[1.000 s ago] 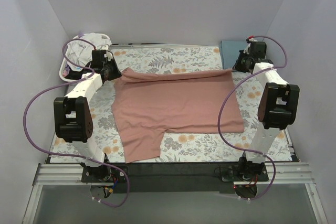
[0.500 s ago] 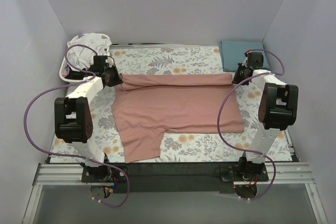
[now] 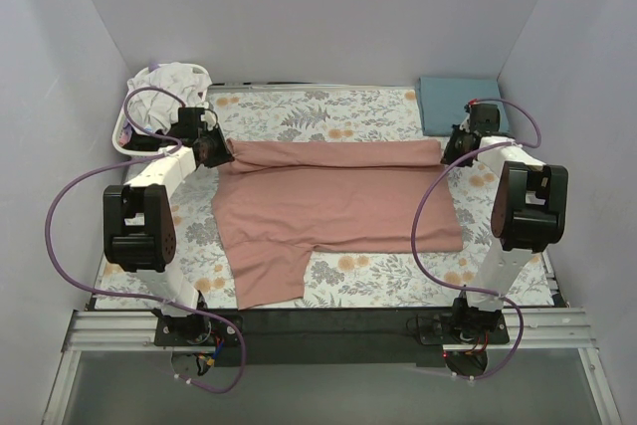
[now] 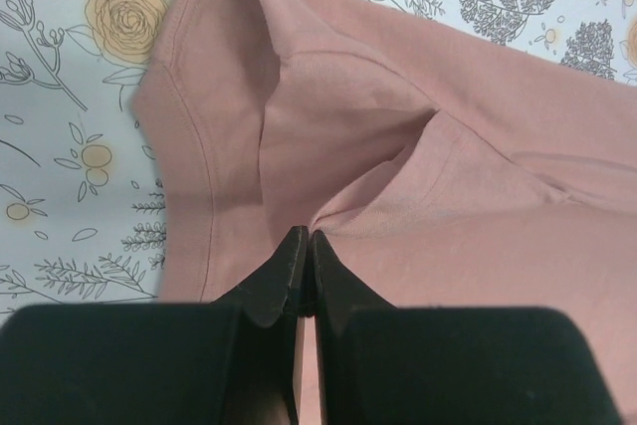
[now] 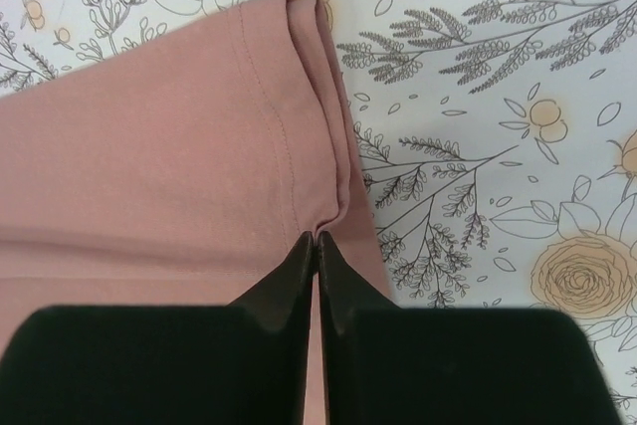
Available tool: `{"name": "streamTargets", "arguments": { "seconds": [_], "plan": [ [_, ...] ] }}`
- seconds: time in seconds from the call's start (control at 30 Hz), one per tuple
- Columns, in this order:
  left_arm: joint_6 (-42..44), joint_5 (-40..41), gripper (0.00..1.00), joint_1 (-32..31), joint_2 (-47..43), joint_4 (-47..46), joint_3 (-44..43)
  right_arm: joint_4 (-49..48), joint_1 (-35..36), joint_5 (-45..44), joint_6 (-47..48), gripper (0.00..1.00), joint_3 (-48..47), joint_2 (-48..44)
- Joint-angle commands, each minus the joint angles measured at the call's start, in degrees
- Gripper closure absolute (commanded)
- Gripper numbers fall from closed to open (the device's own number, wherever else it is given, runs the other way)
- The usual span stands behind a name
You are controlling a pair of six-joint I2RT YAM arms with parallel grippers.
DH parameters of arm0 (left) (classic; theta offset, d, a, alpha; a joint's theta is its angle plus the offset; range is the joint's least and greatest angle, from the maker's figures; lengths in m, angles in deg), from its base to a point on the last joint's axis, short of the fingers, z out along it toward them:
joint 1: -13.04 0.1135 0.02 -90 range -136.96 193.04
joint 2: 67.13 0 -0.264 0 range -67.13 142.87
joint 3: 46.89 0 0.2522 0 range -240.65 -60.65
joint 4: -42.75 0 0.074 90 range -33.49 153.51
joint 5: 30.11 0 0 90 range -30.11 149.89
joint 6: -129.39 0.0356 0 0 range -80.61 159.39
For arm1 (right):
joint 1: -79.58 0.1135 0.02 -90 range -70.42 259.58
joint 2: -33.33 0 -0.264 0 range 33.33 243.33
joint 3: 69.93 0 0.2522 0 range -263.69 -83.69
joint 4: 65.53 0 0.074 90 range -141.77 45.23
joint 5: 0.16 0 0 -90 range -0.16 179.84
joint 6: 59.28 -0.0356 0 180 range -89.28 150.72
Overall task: Fold and stack the t-shirts
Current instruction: Fold the tshirt
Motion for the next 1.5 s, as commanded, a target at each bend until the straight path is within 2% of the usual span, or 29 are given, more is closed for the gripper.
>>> {"name": "streamTargets", "arguments": {
  "seconds": [0.0,0.07,0.17,0.27,0.6,1.03,1.23,1.47],
  "plan": [
    [-0.2,-0.3,1.00,-0.7,-3.3,1.2,0.1,0.8,-0.3,0.6,-0.6,0.86,1.0,-1.4],
    [-0.2,0.3,1.00,-1.3,-3.9,2.1,-0.5,1.0,-0.1,0.6,-0.8,0.71,1.3,-1.8],
    [-0.9,0.8,1.00,-2.1,-4.6,3.3,-1.2,1.9,0.0,0.1,-0.7,0.58,1.4,-2.8],
    [-1.7,1.5,1.00,-3.1,-5.4,5.0,-2.1,3.6,0.1,-1.5,-0.3,0.51,1.6,-4.3],
    [-3.6,6.2,1.00,-6.7,-7.2,12.0,-4.3,3.7,1.3,-1.3,-0.1,0.48,7.2,-11.7],
    [-4.5,14.2,1.00,-9.4,-8.4,15.4,-3.1,0.6,4.2,1.1,1.7,0.48,10.4,-13.5],
    [-3.8,13.9,1.00,-9.8,-10.9,15.0,0.0,-1.0,4.6,2.8,2.3,0.48,11.0,-13.7],
    [-5.2,10.0,1.00,-10.0,-11.9,13.1,4.2,-1.9,6.9,4.2,2.0,0.48,11.9,-12.6]
  ]
}}
